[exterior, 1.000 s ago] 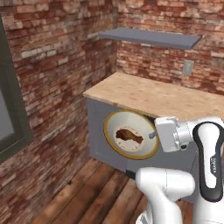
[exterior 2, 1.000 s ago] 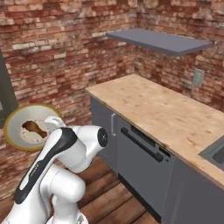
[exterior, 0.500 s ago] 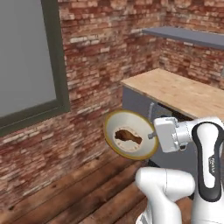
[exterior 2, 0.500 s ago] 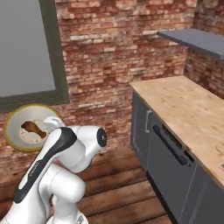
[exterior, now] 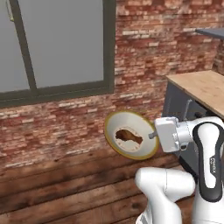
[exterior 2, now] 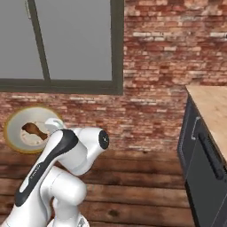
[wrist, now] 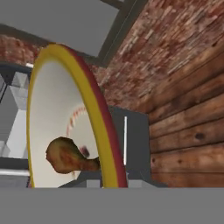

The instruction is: Move the glass cup from next to the sink to the open cabinet. Then, move the bowl with the chicken drumstick to the fridge to clear the area for faucet cleaning.

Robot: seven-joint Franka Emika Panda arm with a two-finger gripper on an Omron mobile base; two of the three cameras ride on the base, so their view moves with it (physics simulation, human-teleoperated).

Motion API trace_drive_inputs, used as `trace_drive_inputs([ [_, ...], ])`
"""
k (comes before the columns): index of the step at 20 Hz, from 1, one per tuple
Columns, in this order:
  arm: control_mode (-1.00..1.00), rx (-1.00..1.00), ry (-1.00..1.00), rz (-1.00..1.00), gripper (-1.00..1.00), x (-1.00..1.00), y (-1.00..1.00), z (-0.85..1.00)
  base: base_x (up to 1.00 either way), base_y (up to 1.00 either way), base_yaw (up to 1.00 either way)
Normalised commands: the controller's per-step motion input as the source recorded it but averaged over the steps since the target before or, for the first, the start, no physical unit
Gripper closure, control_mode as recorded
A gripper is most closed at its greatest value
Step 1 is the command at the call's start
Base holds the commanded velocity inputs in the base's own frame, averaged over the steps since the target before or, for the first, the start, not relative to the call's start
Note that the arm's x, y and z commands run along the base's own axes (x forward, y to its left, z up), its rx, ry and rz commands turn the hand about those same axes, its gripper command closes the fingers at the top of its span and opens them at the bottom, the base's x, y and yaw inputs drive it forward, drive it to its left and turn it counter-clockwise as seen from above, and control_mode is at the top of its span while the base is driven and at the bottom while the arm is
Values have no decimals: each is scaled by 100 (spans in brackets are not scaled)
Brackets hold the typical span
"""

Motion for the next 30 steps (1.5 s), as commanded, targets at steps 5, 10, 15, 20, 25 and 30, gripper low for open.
trace_drive_inputs([
  [5, 100, 0, 0, 0, 100, 0, 0, 0, -66, -6, 64],
  [10, 100, 0, 0, 0, 100, 0, 0, 0, -76, -14, 62],
  [15, 100, 0, 0, 0, 100, 0, 0, 0, -37, -26, 59],
  [20, 100, 0, 0, 0, 100, 0, 0, 0, 49, -35, 56],
  [25, 100, 0, 0, 0, 100, 0, 0, 0, 100, -67, 28],
  [30, 100, 0, 0, 0, 100, 0, 0, 0, 100, -70, 13],
])
